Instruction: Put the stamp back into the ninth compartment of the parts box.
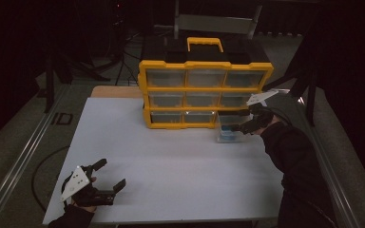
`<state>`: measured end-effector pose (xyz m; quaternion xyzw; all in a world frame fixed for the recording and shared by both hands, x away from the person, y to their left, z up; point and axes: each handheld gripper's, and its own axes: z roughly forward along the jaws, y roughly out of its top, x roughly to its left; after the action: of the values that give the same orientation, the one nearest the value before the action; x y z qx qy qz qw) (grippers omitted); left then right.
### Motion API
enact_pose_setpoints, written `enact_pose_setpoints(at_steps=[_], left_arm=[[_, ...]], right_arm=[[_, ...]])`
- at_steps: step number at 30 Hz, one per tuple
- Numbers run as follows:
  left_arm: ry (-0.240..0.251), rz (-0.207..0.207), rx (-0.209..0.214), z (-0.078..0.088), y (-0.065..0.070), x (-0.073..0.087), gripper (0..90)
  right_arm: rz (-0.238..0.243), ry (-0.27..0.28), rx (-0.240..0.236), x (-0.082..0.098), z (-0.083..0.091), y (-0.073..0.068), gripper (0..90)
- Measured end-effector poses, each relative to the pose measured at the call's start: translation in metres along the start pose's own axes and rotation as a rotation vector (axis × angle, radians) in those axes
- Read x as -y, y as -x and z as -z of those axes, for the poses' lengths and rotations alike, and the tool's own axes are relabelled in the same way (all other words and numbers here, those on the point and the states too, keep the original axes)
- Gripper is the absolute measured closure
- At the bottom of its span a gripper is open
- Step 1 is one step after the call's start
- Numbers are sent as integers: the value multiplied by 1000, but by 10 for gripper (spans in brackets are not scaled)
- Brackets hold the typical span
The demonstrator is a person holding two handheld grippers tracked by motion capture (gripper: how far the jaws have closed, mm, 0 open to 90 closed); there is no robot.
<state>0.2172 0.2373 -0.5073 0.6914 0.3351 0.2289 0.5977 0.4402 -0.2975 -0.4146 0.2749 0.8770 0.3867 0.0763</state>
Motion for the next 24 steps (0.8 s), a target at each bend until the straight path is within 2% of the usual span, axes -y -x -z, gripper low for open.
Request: enact_pose_setpoints(at_steps=[4, 7, 9, 20, 24], left_arm=[[-1, -1, 0, 0, 0, 0, 1], [-2, -3, 0, 0, 0, 0, 1], [-2, -3, 0, 0, 0, 0, 1], [-5, 5, -3, -5, 0, -1, 1], [-8, 1, 0, -6, 0, -1, 1]], right_arm=[[-26, 40, -20, -5, 4, -9, 91], [-19, 54, -17, -6, 6, -12, 90], [-20, 58, -32, -7, 7, -13, 83], [-15, 78, -10, -7, 6, -19, 83], [-4, 89, 15, -7, 6, -23, 83]])
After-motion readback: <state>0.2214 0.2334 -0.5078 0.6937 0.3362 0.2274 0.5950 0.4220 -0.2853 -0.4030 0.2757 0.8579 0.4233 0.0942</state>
